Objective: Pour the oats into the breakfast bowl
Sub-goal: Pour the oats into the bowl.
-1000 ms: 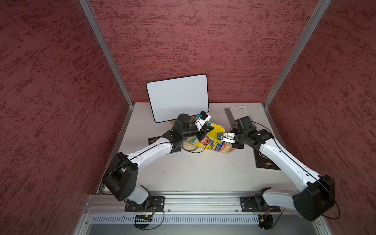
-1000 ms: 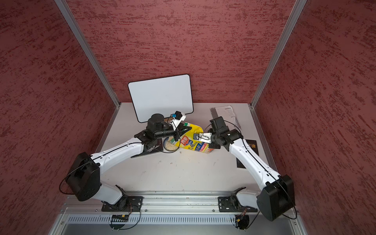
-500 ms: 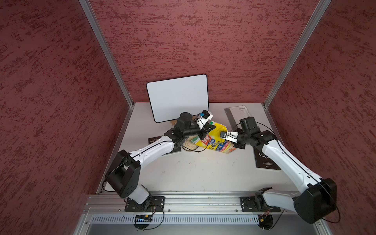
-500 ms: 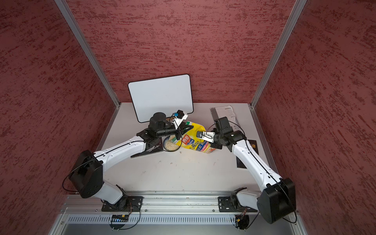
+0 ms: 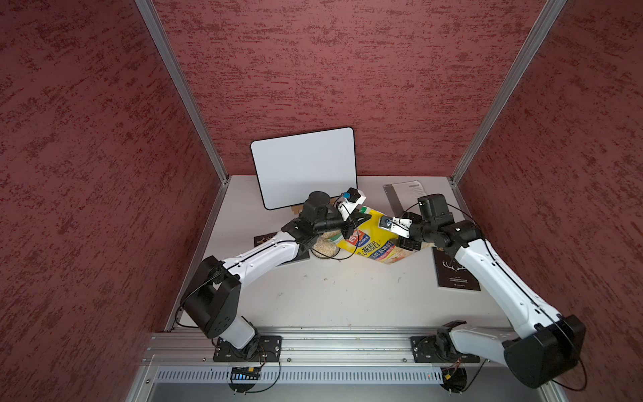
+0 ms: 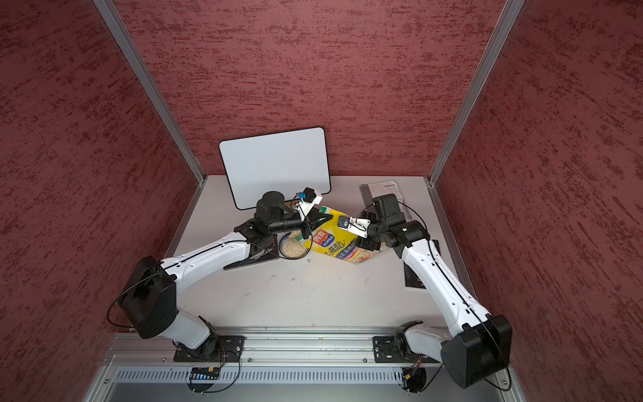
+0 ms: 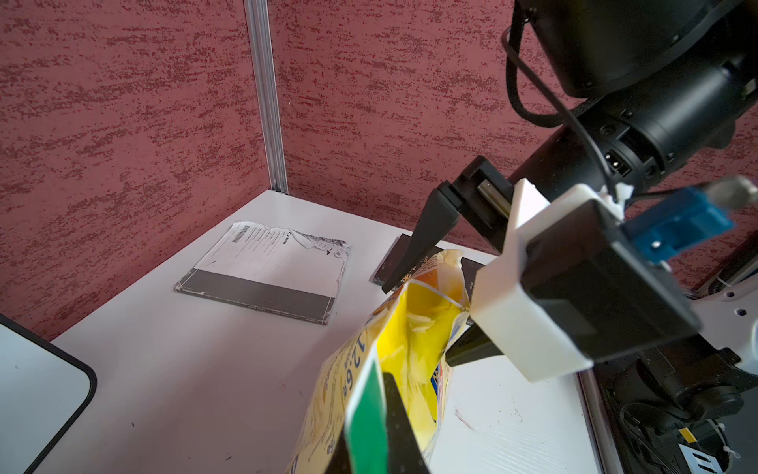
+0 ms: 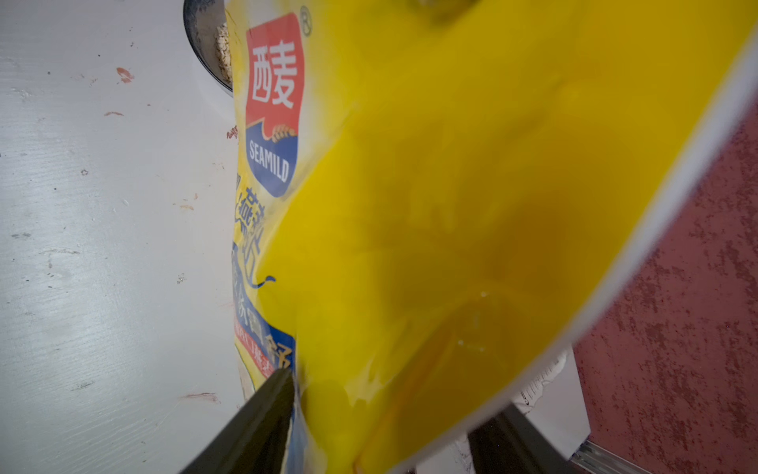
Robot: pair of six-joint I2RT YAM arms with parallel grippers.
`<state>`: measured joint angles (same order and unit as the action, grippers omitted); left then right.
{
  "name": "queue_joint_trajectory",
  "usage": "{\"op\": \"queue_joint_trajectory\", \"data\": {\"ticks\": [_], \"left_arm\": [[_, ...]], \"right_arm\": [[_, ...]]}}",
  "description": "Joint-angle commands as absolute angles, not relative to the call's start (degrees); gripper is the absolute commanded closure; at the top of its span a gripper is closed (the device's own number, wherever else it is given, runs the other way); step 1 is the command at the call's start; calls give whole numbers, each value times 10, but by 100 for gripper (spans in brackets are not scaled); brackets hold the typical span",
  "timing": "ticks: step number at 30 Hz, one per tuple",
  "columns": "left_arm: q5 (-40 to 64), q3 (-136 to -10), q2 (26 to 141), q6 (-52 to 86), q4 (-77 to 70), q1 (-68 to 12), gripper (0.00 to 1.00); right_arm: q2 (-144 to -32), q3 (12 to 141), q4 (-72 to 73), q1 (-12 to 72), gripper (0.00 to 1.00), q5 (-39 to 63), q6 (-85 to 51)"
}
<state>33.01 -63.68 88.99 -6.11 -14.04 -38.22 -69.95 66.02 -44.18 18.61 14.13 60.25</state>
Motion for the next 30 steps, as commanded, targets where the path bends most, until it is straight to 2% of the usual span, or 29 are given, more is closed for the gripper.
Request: {"op": "queue_joint_trajectory", "data": {"ticks": [1,8,16,21,26,27,30], "left_arm": [[341,-672,890,-67,-208,-383,94],[342,-677,892,-67,-207,-383,94],[343,-676,889,-67,-207,-383,94],[344,-675,889,-65,-209,-383,94],[344,-669,882,-69,-211,-382,94],[344,-667,880,-69,-211,-381,94],[353,-663,876,-75,-211,-378,92]], "right_arm": [[-681,706,-448,182,26,205,578],[-728,765,-474,183,27,278,568],[-794,810,-489,183,41,307,553],[-809,818,-487,183,62,333,542],[-801,807,-490,179,97,337,544],[-799,805,-490,176,100,339,543],[-793,804,-489,166,100,353,538]]}}
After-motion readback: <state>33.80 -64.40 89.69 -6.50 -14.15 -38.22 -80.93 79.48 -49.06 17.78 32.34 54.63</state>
